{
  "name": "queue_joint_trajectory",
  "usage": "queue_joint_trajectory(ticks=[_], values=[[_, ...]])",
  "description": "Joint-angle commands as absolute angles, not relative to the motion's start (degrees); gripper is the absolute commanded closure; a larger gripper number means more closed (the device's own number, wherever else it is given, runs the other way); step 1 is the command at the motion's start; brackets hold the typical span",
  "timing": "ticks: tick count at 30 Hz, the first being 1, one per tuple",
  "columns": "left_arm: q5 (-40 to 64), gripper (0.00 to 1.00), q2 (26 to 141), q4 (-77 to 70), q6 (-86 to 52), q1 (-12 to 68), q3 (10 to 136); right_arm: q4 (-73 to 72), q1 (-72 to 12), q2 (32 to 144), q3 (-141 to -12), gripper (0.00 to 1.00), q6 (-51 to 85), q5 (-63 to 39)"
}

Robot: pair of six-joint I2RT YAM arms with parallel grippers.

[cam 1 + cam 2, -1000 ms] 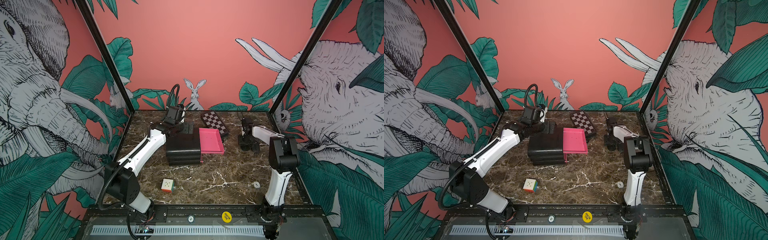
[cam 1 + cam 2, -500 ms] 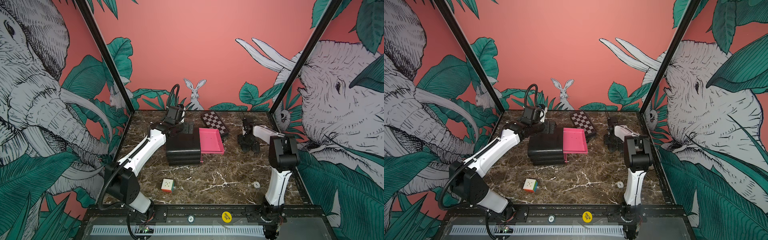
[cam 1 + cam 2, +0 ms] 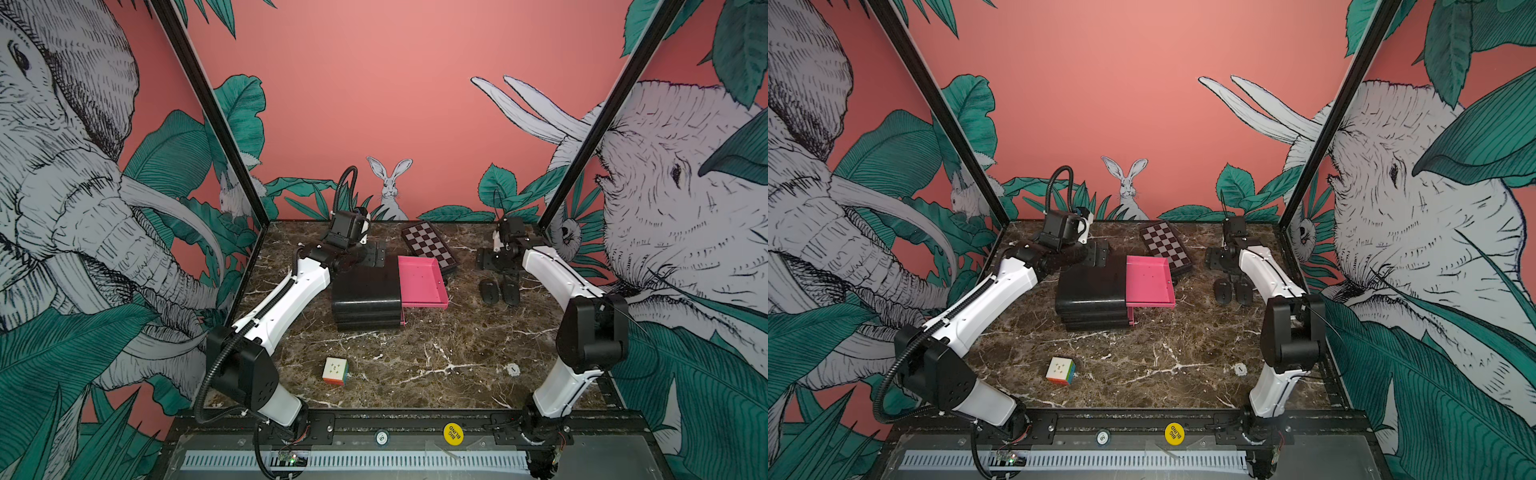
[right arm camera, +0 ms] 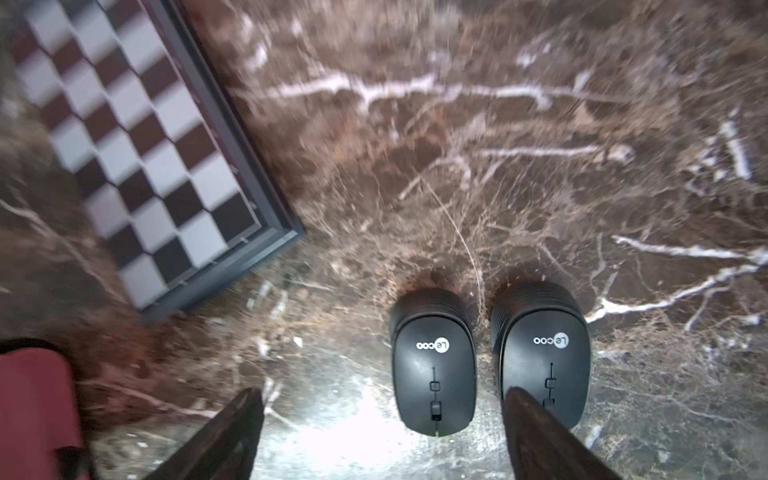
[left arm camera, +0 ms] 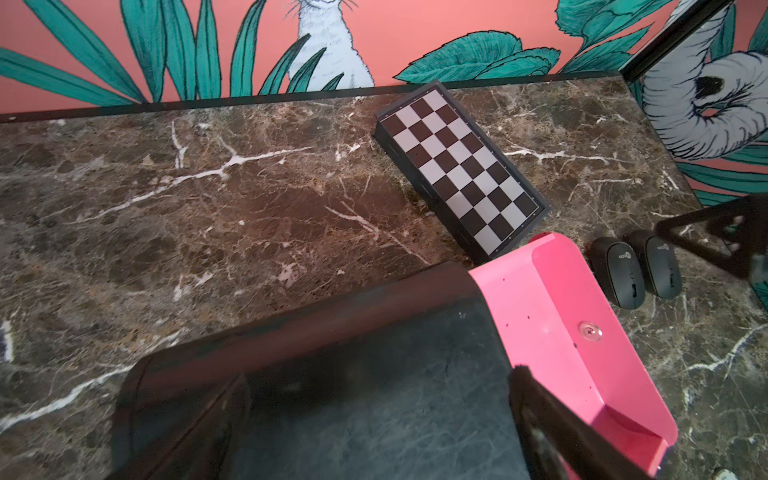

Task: Take the mice out of the drawer
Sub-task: Place the mouse at the center of the board.

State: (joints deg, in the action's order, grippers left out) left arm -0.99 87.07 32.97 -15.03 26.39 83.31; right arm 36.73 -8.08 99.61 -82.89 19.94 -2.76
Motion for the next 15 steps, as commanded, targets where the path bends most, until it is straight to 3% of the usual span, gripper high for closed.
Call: queue_joint_trajectory(ticks=[1, 4, 10, 15], values=[[-2.81, 0.01, 81.21, 38.91, -13.63, 23.27, 84.52, 38.6, -10.24, 98.79, -82.45, 0.07, 23.86, -4.07], [-2.68, 0.01, 78.89, 43.33, -12.45, 20.21, 83.96, 37.5, -12.85, 98.05, -80.3, 0.01, 23.76, -4.38], [3.85, 0.01, 77.47, 51.52, -10.65, 13.63, 81.98, 35.6, -14.44, 98.03, -76.5, 0.01, 24.65, -6.4], [11.32, 0.01, 76.6, 49.81, -10.55, 12.22, 78.24, 34.95, -15.52, 96.43, -72.34, 0.01, 23.33, -8.6]])
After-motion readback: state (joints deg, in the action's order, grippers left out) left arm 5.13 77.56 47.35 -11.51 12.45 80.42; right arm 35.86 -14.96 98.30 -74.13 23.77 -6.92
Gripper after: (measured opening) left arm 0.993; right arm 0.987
